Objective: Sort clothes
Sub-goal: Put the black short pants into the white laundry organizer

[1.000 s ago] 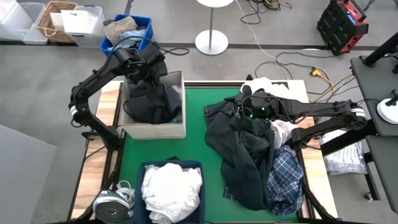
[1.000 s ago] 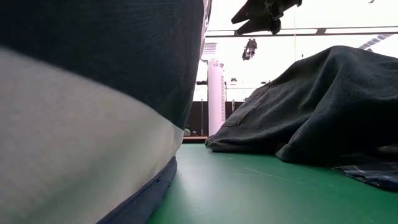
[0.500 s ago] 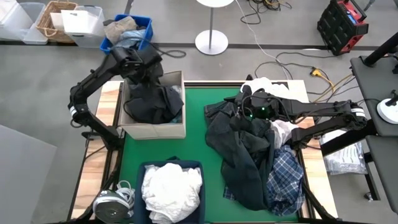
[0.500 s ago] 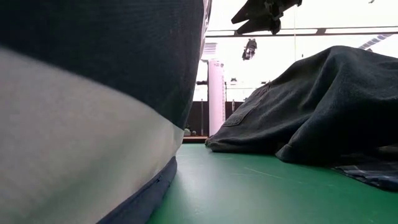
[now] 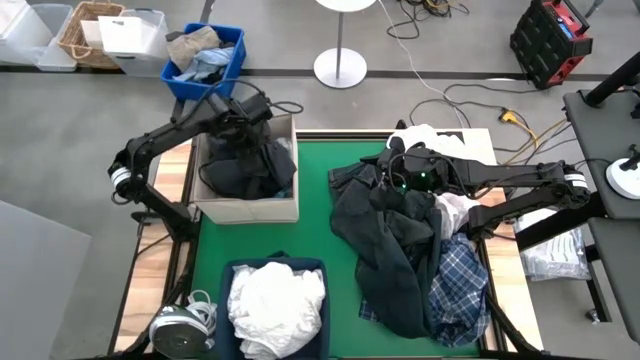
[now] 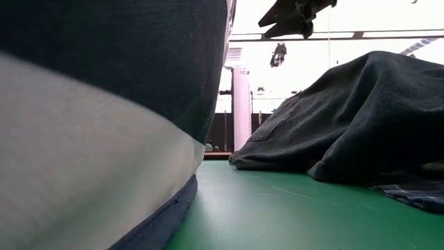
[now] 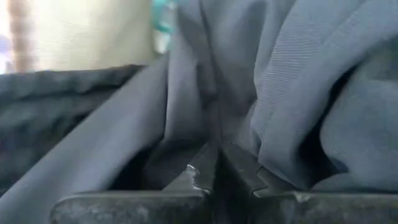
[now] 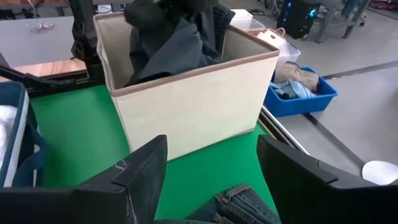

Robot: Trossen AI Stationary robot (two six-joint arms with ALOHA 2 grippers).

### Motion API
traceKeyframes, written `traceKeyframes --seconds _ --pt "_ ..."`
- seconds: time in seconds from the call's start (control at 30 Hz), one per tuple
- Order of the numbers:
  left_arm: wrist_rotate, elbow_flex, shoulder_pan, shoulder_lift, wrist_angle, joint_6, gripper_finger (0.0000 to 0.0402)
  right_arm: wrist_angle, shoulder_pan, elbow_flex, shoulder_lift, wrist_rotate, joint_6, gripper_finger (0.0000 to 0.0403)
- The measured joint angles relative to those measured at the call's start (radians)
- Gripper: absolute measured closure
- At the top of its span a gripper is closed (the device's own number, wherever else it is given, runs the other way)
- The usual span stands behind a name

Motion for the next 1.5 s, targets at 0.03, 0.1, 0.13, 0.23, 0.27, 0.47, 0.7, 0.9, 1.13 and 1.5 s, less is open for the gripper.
traceKeyframes --seconds 0.03,0.1,0.13,0.23,0.27,0.47,0.7,0.9,1.13,1.5 --pt "0.013 -0.021 0.0 0.0 0.002 0.0 0.0401 0.0 0.0 0.0 0.0 0.0 0.0 0.0158" --pt "0.042 -0.061 0.0 0.0 0.002 0.01 0.0401 0.0 0.0 -0.001 0.0 0.0 0.0 0.0156" --pt "0.057 -0.08 0.0 0.0 0.005 0.018 0.0401 0.0 0.0 -0.001 0.0 0.0 0.0 0.0156" --pt "0.091 -0.131 0.001 -0.001 0.04 0.044 0.0401 0.001 0.0 -0.001 0.0 0.0 0.0 0.016" --pt "0.097 -0.145 0.001 -0.001 0.053 0.051 0.0401 0.001 0.0 -0.002 0.0 0.0 0.0 0.0162" --pt "0.104 -0.202 0.004 -0.001 0.115 0.076 0.0401 0.003 0.0 -0.002 0.0 0.0 0.001 0.0167" --pt "0.18 -0.268 0.015 0.001 0.139 0.102 0.0402 0.003 0.0 -0.002 0.0 0.0 0.001 0.0158" --pt "0.204 -0.32 0.021 0.02 0.158 0.11 0.0402 0.004 0.0 -0.002 0.0 0.0 0.001 0.0159" --pt "0.227 -0.328 0.021 0.023 0.176 0.103 0.0402 0.004 0.0 -0.002 0.0 0.0 0.001 0.0167" --pt "0.224 -0.125 0.021 0.015 0.139 0.026 0.0389 -0.035 0.0 0.046 -0.011 -0.001 0.011 0.0145"
